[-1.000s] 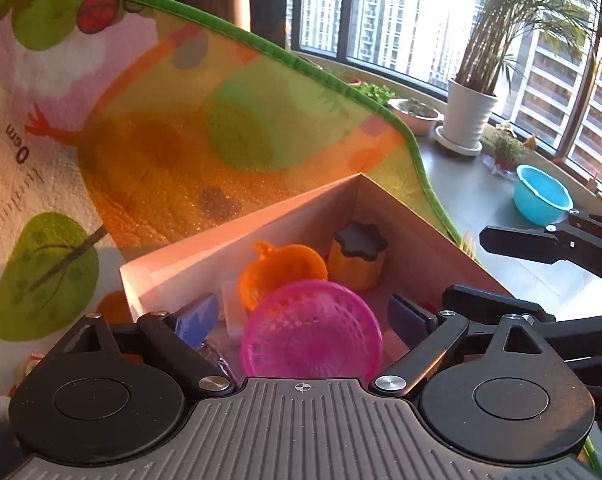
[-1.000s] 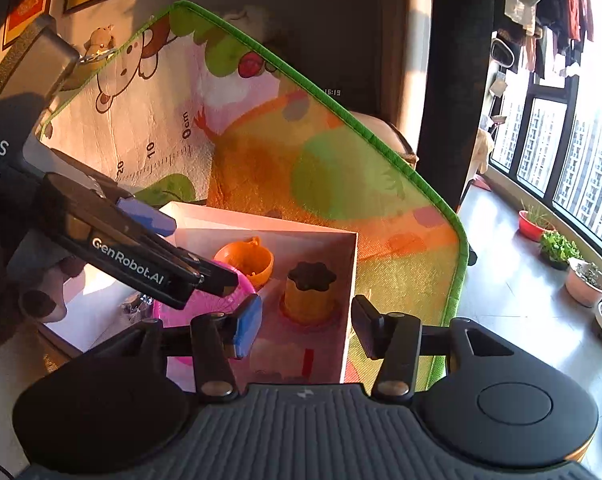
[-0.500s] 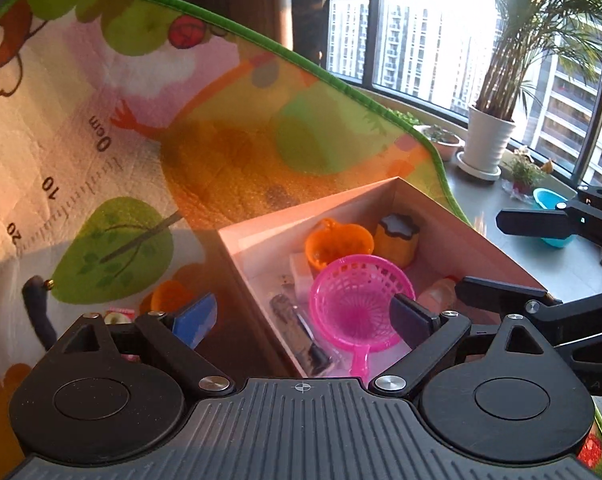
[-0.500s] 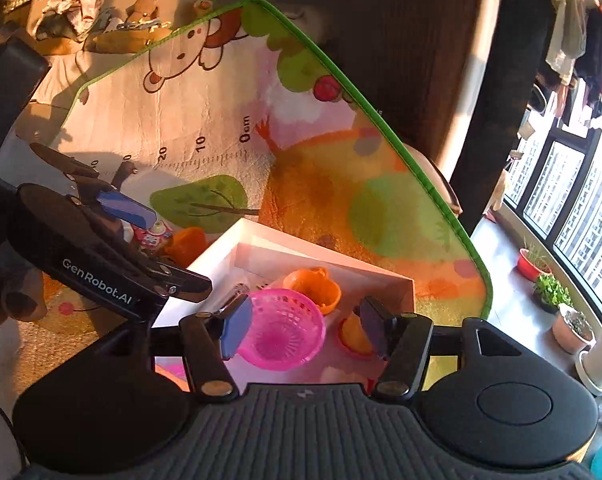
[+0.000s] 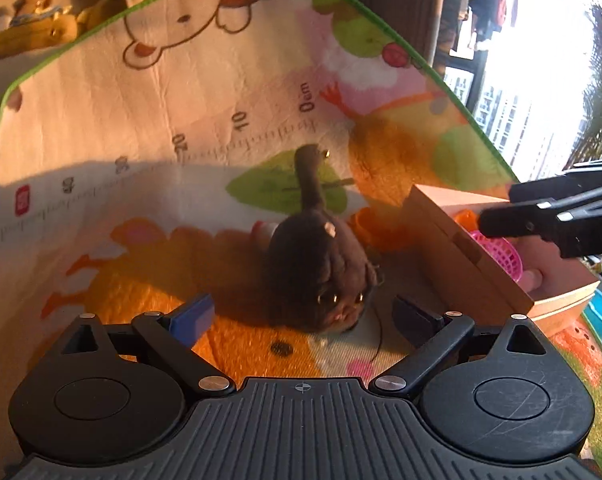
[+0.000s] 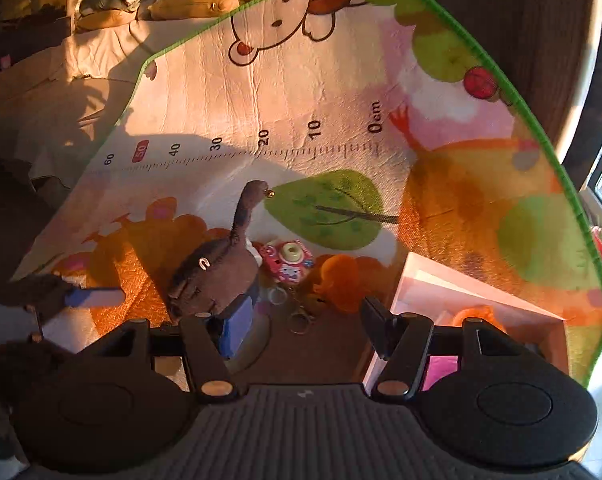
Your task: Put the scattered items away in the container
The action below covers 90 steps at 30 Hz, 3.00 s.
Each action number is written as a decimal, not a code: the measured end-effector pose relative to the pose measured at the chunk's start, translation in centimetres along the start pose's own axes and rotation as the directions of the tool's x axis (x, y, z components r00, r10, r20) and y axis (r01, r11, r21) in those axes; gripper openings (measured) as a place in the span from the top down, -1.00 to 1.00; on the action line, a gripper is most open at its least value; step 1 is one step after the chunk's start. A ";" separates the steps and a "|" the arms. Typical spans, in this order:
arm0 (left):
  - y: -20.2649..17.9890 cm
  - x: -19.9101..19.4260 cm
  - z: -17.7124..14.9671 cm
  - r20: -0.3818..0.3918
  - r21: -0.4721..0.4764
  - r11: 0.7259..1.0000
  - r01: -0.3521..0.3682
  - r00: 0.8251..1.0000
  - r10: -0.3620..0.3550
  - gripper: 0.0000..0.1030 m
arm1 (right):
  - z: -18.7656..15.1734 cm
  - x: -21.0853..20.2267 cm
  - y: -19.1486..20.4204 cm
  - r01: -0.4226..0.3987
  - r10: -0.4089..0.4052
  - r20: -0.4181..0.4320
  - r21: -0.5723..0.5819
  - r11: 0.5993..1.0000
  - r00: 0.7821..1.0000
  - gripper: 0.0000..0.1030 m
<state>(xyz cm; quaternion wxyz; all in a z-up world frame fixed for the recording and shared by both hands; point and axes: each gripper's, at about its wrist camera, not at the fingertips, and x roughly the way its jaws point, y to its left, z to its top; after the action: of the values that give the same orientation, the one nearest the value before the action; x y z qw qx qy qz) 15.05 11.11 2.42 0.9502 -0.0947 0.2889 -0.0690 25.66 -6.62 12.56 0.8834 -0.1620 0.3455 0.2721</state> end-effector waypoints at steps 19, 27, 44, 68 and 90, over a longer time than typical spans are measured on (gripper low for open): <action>1.9 -0.2 -1.1 -0.008 -0.089 0.994 0.068 0.998 -0.069 -0.91 | 5.7 15.1 -2.0 0.028 0.032 -0.188 0.309 0.951 0.982 0.11; 1.7 -0.3 -1.3 -0.005 -0.079 0.995 0.068 0.998 -0.069 -0.91 | 4.2 13.3 -0.5 -0.148 0.242 -0.253 0.342 0.928 0.937 0.18; 0.5 -1.7 -2.4 0.014 -0.058 0.988 0.140 0.990 -0.140 -0.91 | 5.7 10.5 -0.9 0.096 -0.074 -0.237 0.081 0.992 0.969 0.05; 0.9 -1.5 -2.4 0.019 -0.091 0.991 0.098 0.995 -0.097 -0.77 | -6.8 -6.6 -2.3 -0.215 0.243 -0.100 0.228 0.950 0.965 0.90; -5.9 -5.6 -6.2 0.080 -0.071 0.983 -0.172 0.981 0.178 -0.91 | -26.8 -15.5 -8.3 0.011 -0.096 0.188 0.408 0.913 0.977 0.21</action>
<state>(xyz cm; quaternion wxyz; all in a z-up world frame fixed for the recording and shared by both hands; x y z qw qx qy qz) 6.49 5.53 1.63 0.9606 -0.1020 0.2572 0.0281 7.05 -31.70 5.21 0.9356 0.0438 0.2974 0.1854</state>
